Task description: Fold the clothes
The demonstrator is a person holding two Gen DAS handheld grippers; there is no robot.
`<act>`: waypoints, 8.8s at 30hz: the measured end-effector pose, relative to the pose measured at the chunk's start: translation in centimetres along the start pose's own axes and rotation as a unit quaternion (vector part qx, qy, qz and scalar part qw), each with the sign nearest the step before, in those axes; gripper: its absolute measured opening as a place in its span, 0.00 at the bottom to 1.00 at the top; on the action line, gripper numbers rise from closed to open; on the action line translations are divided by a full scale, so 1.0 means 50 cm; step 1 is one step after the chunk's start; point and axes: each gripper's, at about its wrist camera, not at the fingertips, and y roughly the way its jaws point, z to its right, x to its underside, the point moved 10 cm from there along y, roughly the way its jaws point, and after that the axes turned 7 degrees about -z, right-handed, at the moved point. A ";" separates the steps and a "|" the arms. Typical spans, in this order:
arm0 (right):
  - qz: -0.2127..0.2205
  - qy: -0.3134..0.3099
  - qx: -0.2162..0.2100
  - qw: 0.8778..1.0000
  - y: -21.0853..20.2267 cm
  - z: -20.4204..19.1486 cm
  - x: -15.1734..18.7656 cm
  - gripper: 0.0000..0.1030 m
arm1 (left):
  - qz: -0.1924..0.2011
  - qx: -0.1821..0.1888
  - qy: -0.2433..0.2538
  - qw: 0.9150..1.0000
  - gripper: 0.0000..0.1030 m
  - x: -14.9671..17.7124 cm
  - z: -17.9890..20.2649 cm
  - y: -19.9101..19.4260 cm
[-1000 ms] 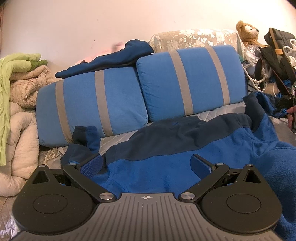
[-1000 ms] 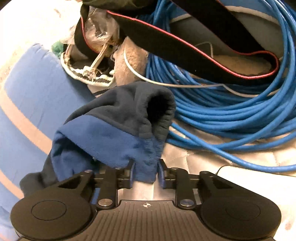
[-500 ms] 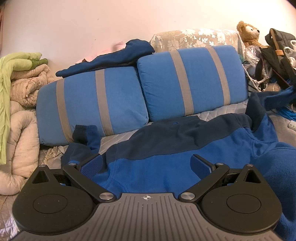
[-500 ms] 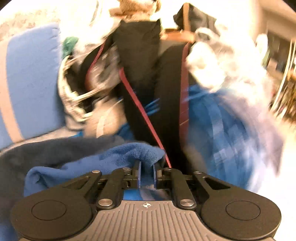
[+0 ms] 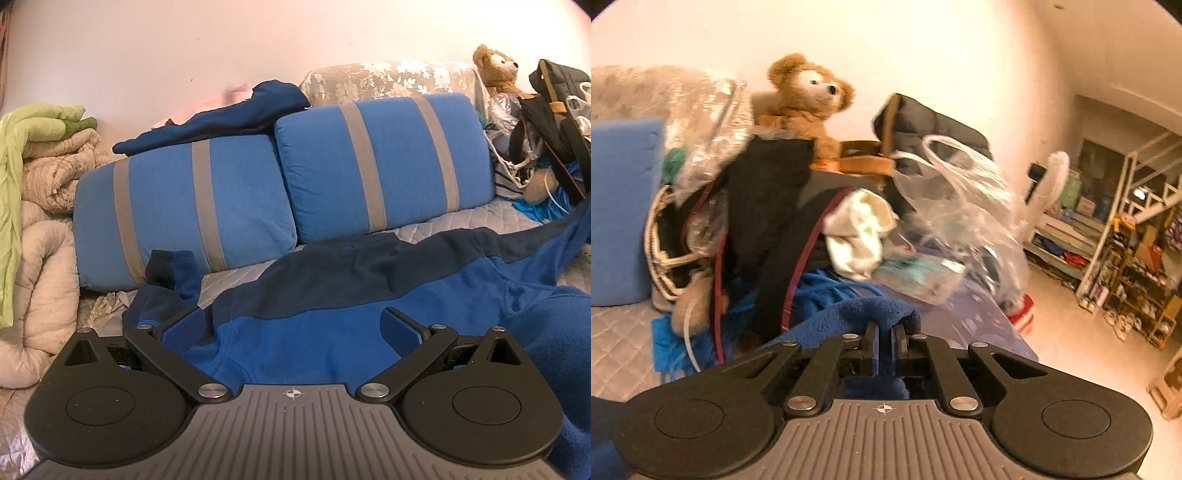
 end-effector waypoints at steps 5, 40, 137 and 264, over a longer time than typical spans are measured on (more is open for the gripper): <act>-0.047 0.031 -0.015 0.998 0.038 0.014 0.064 0.08 | 0.000 -0.001 0.000 1.000 1.00 0.001 0.001 -0.002; -0.181 0.061 -0.250 0.949 0.025 0.047 0.233 0.13 | -0.001 -0.029 0.031 0.999 1.00 0.001 0.017 0.002; -0.072 0.143 -0.129 0.979 0.008 0.019 0.141 0.75 | -0.093 0.258 -0.109 0.955 1.00 0.026 0.008 0.075; 0.116 -0.224 -0.360 0.898 -0.345 -0.859 0.058 1.00 | -0.066 0.294 -0.185 0.935 1.00 0.027 -0.013 0.095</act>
